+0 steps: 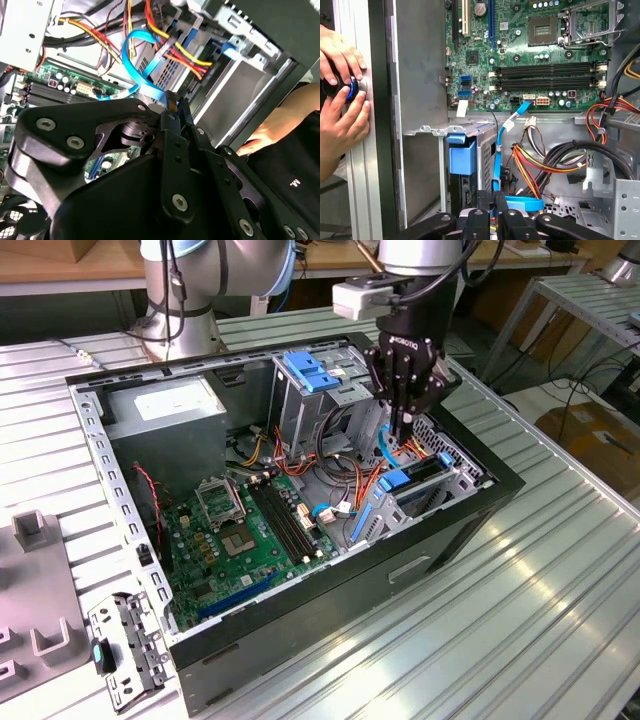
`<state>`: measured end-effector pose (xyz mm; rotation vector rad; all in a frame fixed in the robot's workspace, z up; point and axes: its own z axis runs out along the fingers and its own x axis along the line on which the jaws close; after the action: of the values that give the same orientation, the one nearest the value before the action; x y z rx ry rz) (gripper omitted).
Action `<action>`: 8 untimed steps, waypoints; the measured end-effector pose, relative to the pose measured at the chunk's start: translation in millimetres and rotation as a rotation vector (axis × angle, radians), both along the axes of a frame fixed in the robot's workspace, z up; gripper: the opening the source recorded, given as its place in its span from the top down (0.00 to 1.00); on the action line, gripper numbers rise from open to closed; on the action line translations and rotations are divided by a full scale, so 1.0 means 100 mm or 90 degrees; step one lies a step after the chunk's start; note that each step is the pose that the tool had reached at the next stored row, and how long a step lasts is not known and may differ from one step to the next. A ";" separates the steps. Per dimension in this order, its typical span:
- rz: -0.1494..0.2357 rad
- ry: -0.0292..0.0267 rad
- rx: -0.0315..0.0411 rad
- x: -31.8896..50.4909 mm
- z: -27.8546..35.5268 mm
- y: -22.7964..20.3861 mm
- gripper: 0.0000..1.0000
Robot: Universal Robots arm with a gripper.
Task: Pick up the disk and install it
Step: 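Insert the second disk wire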
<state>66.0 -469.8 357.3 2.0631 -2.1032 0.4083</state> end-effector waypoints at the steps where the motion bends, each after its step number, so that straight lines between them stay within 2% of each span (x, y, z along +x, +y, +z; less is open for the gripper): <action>1: 0.000 -0.0001 0.0000 -0.006 0.000 -0.001 0.84; 8: 0.000 -0.0002 0.0001 -0.007 0.000 0.001 0.84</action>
<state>65.3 -469.7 357.3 2.0633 -2.1033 0.4085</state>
